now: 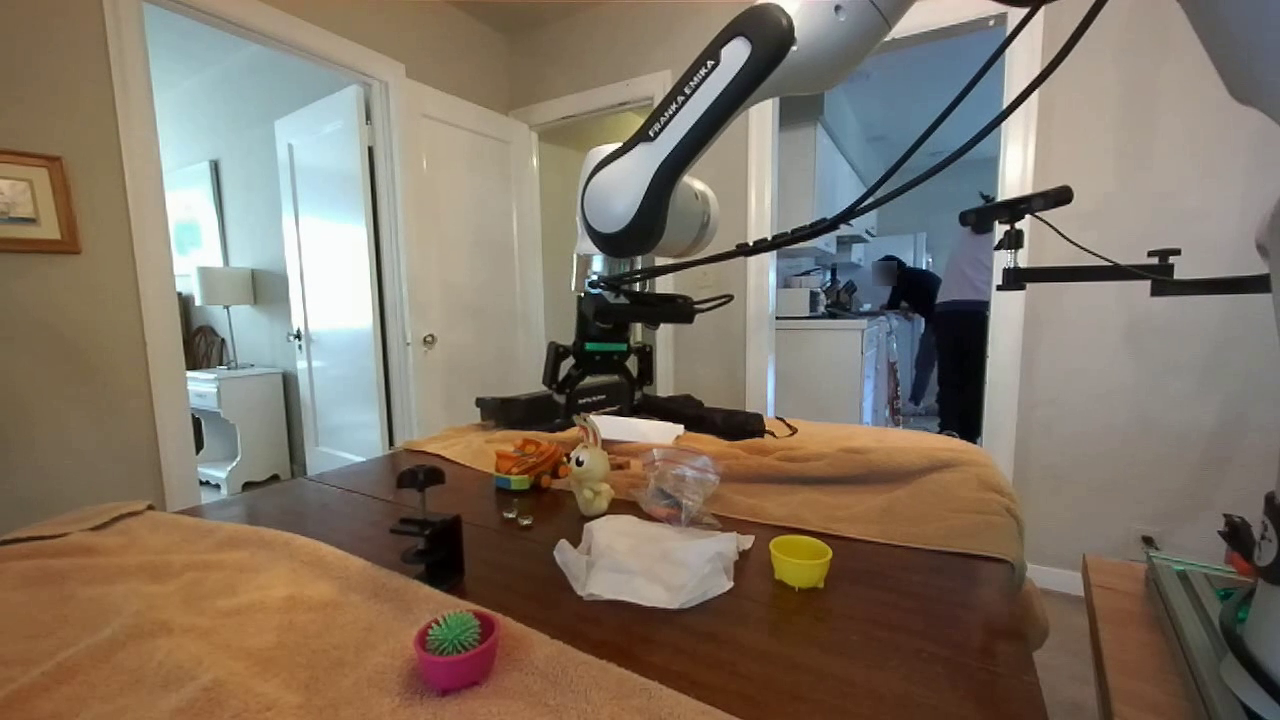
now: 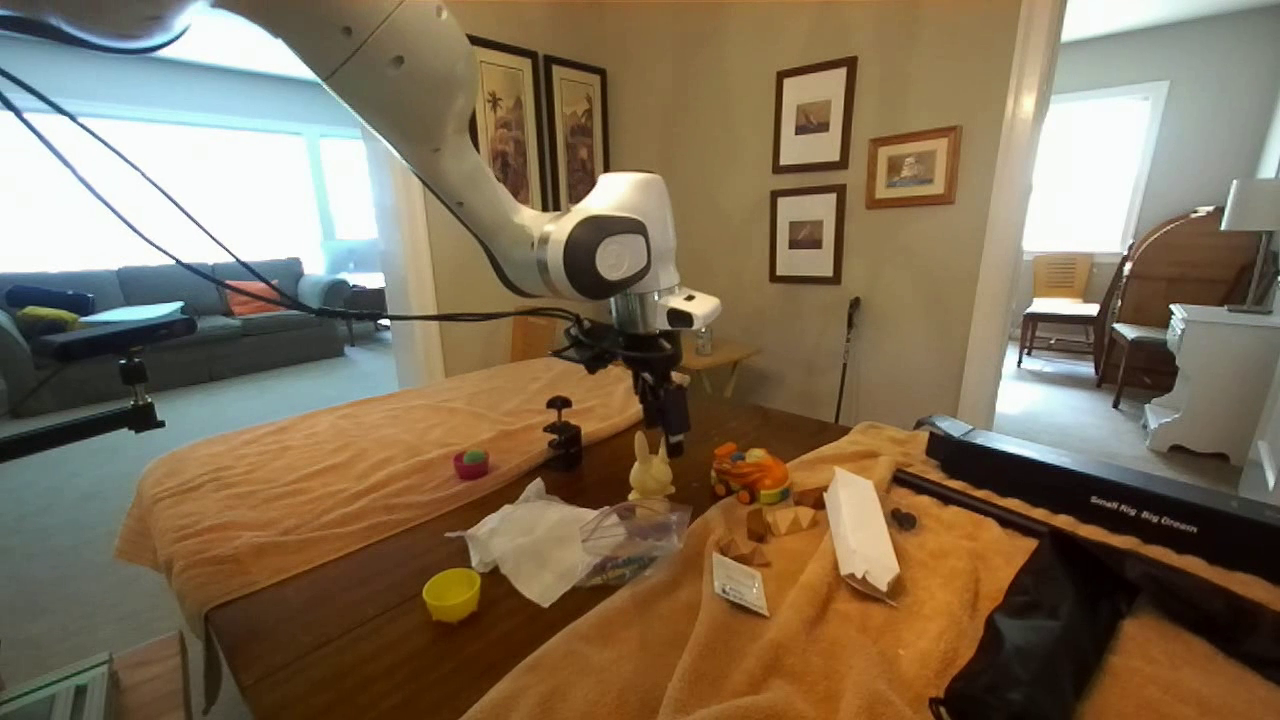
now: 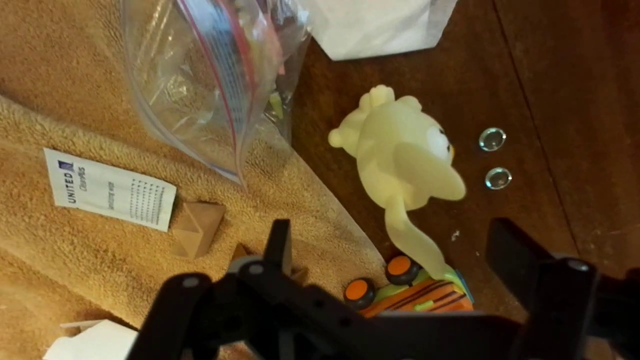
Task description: Turn the doll to the left
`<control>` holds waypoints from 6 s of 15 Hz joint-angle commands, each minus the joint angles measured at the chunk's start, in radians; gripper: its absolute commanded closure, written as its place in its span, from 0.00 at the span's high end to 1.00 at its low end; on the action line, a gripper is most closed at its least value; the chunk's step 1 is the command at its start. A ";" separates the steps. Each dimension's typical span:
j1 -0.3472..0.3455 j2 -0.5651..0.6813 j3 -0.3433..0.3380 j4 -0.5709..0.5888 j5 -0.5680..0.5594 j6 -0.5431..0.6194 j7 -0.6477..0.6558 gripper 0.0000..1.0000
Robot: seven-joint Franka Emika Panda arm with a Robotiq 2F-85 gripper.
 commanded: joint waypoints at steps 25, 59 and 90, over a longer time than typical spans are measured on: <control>0.044 0.090 -0.047 0.070 0.003 -0.003 0.429 1.00; 0.047 0.150 -0.019 0.100 0.039 -0.039 0.616 0.31; -0.123 0.067 0.228 0.058 0.051 -0.243 -0.904 0.07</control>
